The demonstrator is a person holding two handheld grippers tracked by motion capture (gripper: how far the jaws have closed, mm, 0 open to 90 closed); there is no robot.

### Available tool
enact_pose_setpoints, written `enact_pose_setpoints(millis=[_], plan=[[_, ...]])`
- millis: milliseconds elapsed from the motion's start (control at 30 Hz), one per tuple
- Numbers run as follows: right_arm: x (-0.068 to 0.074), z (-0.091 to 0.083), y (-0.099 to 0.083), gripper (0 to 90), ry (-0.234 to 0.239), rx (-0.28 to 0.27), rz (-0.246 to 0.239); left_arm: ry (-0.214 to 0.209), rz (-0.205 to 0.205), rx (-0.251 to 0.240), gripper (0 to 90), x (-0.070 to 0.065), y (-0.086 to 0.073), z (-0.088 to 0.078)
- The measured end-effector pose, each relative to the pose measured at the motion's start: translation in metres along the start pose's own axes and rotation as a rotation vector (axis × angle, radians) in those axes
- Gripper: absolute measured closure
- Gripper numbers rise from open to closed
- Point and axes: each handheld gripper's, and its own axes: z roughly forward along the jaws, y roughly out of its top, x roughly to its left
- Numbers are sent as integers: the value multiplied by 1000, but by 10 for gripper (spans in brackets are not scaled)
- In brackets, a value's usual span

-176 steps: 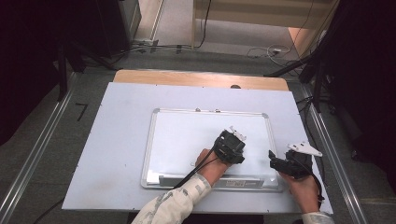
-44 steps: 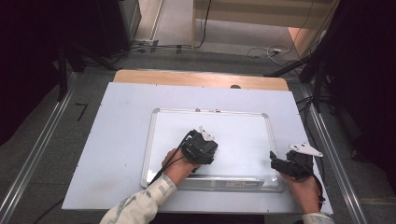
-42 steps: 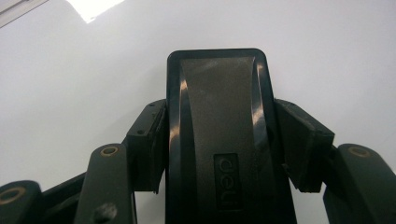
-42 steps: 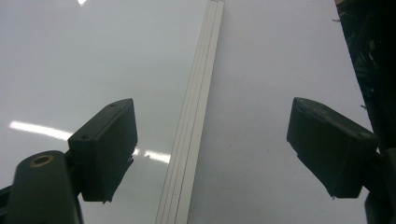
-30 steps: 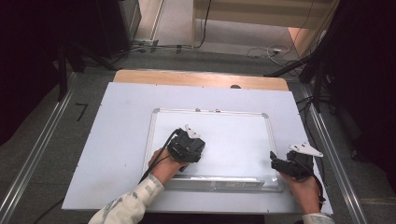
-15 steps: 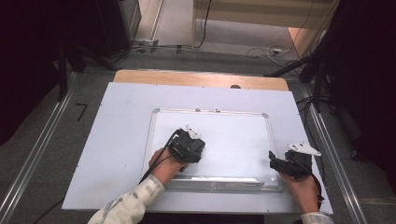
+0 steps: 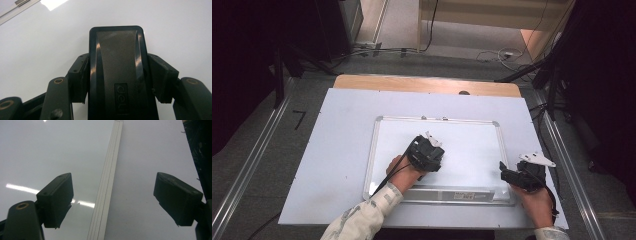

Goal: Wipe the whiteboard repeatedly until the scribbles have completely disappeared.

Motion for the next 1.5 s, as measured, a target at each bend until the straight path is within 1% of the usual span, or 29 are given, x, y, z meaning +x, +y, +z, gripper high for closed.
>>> enact_pose_setpoints(millis=[233, 367, 467, 600, 800, 933, 967, 1133, 1167, 1200, 1233, 1267, 1300, 1333, 1367, 1500], plan=[[-1, -1, 0, 149, -1, -3, -1, -6, 2, -3, 412, 2, 7, 5], [-3, -1, -1, 149, 0, -3, 4, -10, -9, 0, 412, 5, 7, 5], [-3, -2, -2, 148, -2, -4, 7, -6, -12, 5, 413, 5, 7, 4], [-3, -2, -1, 149, -3, -4, 5, -12, -12, 15, 413, 5, 4, 0], [-3, -2, -1, 149, -2, -3, 6, -11, -27, 10, 412, 7, 0, -3], [-3, -2, -1, 148, -4, -4, 8, -6, -49, 14, 412, 11, -2, -6], [-3, -2, -1, 149, -3, -3, 5, -6, -49, 14, 411, 11, -2, -6], [-3, -1, -1, 149, -2, -4, 5, 4, -72, 6, 411, 15, -6, -9], [-3, -1, -1, 148, -2, -4, 6, 7, -81, -3, 410, 16, -6, -11], [-3, -2, -1, 148, -2, -4, 7, 7, -81, -3, 409, 16, -6, -11], [-3, -1, -1, 149, -2, -4, 6, 5, -92, -28, 409, 18, -5, -16], [-3, -1, -1, 149, -2, -4, 6, 5, -92, -28, 409, 18, -5, -16], [-3, -1, -1, 149, -2, -4, 4, 18, -91, -56, 409, 18, -3, -23], [-3, -1, -1, 148, -2, -4, 4, 18, -91, -56, 409, 18, -3, -23], [-3, -1, -1, 148, -3, -2, 7, 19, -91, -57, 409, 19, -2, -26], [-3, -2, -1, 149, -2, -3, 8, 18, -102, -63, 409, 22, -2, -31]])
